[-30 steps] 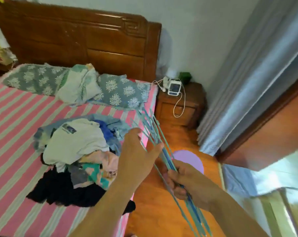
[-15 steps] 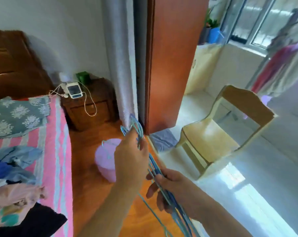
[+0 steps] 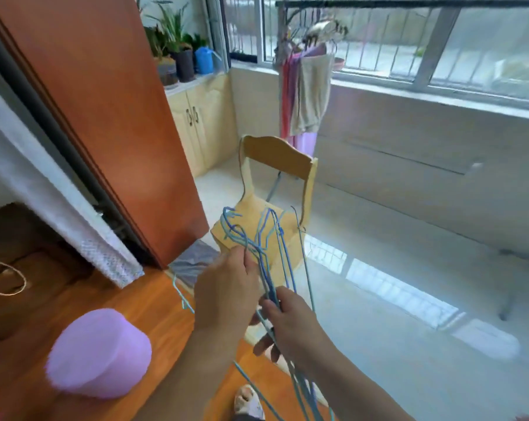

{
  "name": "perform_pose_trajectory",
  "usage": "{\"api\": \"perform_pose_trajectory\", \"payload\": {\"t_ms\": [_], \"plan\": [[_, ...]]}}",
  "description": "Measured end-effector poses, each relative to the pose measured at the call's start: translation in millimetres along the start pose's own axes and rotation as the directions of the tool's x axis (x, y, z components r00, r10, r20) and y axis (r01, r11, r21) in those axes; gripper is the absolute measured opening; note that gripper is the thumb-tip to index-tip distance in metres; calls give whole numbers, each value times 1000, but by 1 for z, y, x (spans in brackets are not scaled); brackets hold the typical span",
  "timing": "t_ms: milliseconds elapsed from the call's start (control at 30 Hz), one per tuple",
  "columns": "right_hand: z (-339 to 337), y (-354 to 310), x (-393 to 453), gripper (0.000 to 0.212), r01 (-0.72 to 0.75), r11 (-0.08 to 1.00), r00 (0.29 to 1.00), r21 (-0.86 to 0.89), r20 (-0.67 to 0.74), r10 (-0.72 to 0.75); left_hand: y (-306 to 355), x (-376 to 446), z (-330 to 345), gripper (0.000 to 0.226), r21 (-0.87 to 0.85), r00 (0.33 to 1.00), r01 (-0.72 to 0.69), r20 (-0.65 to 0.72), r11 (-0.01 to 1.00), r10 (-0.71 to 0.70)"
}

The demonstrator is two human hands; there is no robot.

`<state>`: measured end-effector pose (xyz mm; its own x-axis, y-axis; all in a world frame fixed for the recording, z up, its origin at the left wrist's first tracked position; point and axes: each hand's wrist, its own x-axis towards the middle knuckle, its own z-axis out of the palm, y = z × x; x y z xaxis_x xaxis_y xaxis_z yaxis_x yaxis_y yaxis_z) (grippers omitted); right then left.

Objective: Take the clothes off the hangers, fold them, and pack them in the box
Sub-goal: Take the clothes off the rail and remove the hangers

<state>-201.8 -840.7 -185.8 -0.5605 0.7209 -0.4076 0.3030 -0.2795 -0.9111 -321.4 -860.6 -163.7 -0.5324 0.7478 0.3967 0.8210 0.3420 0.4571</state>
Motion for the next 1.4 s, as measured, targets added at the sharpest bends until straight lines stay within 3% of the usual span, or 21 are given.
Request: {"api": "perform_pose_trajectory", "payload": {"t_ms": [67, 167, 267, 333, 400, 467, 533, 633, 767, 833, 900, 967, 1033, 1100, 1200, 1400], "plan": [[-21, 4, 13, 14, -20, 994, 998, -112, -60, 13, 6, 9, 14, 24, -84, 993, -18, 115, 996, 28], [-58, 6, 30, 17, 1, 903, 989, -429, -131, -64, 10, 41, 43, 18, -426, 962, 127, 272, 896, -7], [-87, 3, 47, 16, -54, 819, 979, -571, -193, -70, 24, 73, 65, 28, -619, 946, 205, 324, 758, 10], [-102, 2, 61, 11, -103, 687, 969, -720, -227, -93, 36, 86, 75, 22, -717, 924, 274, 382, 640, 32], [-113, 0, 75, 9, -146, 562, 964, -814, -245, -104, 43, 108, 86, 30, -768, 926, 328, 376, 550, -26], [-125, -5, 93, 14, -185, 527, 951, -829, -286, -116, 43, 143, 98, 34, -789, 934, 349, 333, 506, -126], [-148, -11, 115, 14, -218, 581, 927, -784, -353, -128, 44, 182, 106, 27, -836, 912, 408, 394, 367, -114], [-186, -25, 146, 14, -240, 767, 895, -595, -441, -62, 59, 229, 120, 19, -851, 860, 503, 510, 150, 12], [-224, -46, 176, 18, -197, 930, 854, -309, -520, 8, 112, 266, 132, 30, -858, 841, 512, 507, 24, 191], [-238, -57, 188, 16, -181, 956, 811, -232, -585, 11, 138, 280, 142, 33, -891, 864, 447, 454, 83, 218], [-255, -66, 199, 19, -134, 983, 748, -126, -663, 17, 159, 298, 160, 31, -893, 872, 327, 411, 309, 265], [-276, -73, 210, 18, -96, 994, 710, -47, -703, 36, 176, 315, 189, 28, -825, 837, 231, 439, 516, 327], [-303, -77, 221, 16, -64, 998, 726, 19, -685, 60, 192, 328, 225, 26, -771, 827, 263, 490, 580, 276], [-333, -77, 230, 16, -28, 995, 762, 96, -642, 84, 209, 341, 263, 26, -735, 847, 338, 510, 587, 151], [-382, -79, 241, 16, -12, 986, 811, 164, -575, 106, 240, 365, 317, 26, -753, 858, 453, 514, 477, -5], [-479, -97, 284, 15, 11, 995, 886, 100, -463, 36, 345, 410, 370, 20, -789, 820, 527, 570, 315, 57]]}}
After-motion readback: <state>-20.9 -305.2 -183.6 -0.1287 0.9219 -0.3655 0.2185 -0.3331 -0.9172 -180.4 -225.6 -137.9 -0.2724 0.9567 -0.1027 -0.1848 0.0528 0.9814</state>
